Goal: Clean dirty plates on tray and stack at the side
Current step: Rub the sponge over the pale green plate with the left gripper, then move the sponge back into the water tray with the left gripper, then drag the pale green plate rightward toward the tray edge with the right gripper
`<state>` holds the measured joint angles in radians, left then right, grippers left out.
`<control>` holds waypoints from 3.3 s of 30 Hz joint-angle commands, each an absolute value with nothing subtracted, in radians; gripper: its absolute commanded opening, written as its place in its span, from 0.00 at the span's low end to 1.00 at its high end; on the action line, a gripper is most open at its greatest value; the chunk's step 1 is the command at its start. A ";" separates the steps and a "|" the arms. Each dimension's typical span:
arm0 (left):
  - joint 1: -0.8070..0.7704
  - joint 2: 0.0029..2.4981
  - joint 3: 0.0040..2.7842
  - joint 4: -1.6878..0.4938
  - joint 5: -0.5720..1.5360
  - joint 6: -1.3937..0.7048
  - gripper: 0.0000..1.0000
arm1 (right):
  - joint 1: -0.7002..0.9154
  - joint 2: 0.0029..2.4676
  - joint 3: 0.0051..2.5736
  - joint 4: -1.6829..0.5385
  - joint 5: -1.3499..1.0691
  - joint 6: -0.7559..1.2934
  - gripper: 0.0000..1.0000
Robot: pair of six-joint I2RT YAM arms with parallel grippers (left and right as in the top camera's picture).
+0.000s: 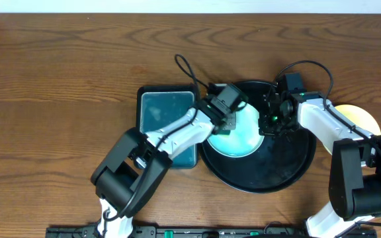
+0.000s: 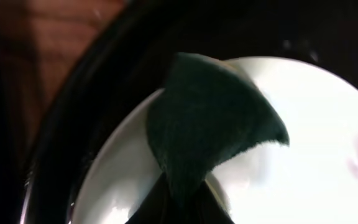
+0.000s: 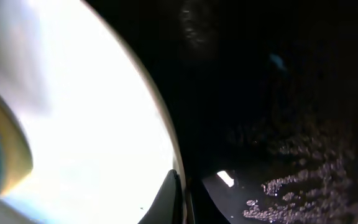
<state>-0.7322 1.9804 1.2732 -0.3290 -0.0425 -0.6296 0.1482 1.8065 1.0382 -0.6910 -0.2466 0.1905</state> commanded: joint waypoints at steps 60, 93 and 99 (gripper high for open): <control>-0.344 1.886 1.035 -0.570 -0.257 -0.455 0.08 | 0.146 1.814 1.024 -0.684 -0.185 0.179 0.05; -0.313 1.886 1.035 -0.560 0.150 -0.208 0.14 | 0.148 1.814 1.024 -0.681 -0.184 0.178 0.04; -0.313 1.886 1.035 -0.560 0.118 -0.258 0.29 | 0.148 1.814 1.024 -0.681 -0.184 0.179 0.05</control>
